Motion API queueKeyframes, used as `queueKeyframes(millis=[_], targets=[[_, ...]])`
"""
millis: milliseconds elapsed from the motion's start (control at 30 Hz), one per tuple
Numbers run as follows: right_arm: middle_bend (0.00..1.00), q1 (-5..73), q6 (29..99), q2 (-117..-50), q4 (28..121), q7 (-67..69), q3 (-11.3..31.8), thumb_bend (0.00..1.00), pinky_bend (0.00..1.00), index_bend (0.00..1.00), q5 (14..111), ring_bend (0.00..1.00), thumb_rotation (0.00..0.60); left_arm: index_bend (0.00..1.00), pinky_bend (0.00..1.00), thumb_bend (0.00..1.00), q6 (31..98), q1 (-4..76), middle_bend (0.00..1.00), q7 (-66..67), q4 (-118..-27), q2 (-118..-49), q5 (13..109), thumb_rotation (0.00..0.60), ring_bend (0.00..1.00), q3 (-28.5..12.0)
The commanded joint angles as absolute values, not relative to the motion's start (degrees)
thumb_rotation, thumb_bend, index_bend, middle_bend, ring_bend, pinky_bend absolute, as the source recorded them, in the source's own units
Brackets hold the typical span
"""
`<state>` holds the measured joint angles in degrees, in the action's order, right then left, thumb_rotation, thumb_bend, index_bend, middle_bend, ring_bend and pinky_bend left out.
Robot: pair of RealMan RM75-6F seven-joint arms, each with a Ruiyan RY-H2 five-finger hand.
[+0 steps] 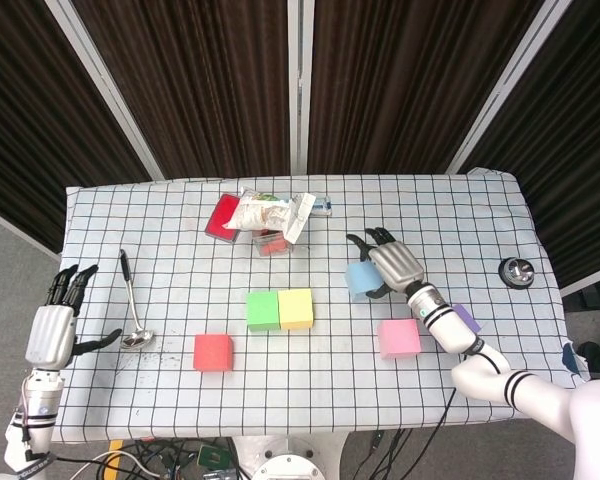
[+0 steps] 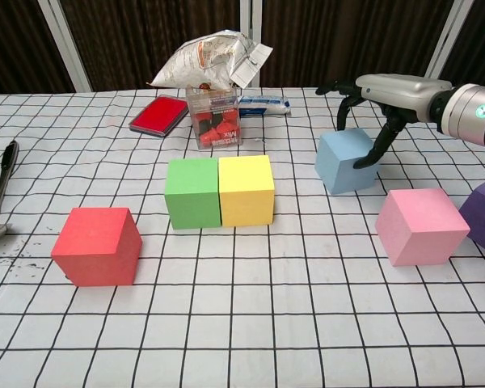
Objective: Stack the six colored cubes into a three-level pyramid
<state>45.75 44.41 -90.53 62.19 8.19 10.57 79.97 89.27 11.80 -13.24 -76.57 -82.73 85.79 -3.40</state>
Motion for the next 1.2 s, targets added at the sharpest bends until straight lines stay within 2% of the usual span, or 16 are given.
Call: queueKeyframes(millis=[33,100,233,433,567,867,1200], targets=[[0.53,45.33,45.83,-90.77,62.77,7.14,11.15,0.09,0.00,0.00,78.65,0.12,0.600,0.06,0.00,0.00,89.05,11.66,0.13,-13.80,-76.55,-82.79,85.83,0.600,0.00,-3.58],[0.58,44.88,46.93,-90.26,64.33,6.42,11.52,0.10,0.00,0.00,78.02,0.15,0.600,0.06,0.00,0.00,89.00,11.58,0.13,-14.04,-76.46,-82.84,85.74,0.600,0.00,-3.80],[0.60,43.49,49.88,-88.60,70.94,1.43,12.54,0.10,0.00,0.00,75.43,0.17,0.600,0.06,0.00,0.00,88.57,11.39,0.13,-14.44,-76.48,-82.81,85.42,0.600,0.00,-4.09],[0.61,42.30,52.08,-85.78,87.03,-16.25,13.40,0.09,0.00,0.00,63.49,0.18,0.600,0.06,0.00,0.00,88.00,11.29,0.13,-14.98,-77.13,-82.43,85.45,0.600,0.00,-4.37],[0.60,43.21,53.63,-85.30,93.33,-25.48,12.82,0.10,0.00,0.00,56.09,0.18,0.600,0.06,0.00,0.00,87.55,11.20,0.13,-15.24,-77.33,-82.21,85.42,0.600,0.00,-4.43],[0.59,45.67,60.50,-87.73,98.89,-38.85,11.34,0.10,0.00,0.00,47.50,0.18,0.600,0.06,0.00,0.00,86.64,10.86,0.13,-16.89,-76.57,-82.36,84.90,0.600,0.00,-4.67],[0.59,46.89,64.08,-92.19,97.94,-41.20,11.53,0.10,0.00,0.00,43.98,0.19,0.600,0.06,0.00,0.00,86.25,10.63,0.13,-18.07,-75.23,-82.98,84.85,0.600,0.00,-4.91]])
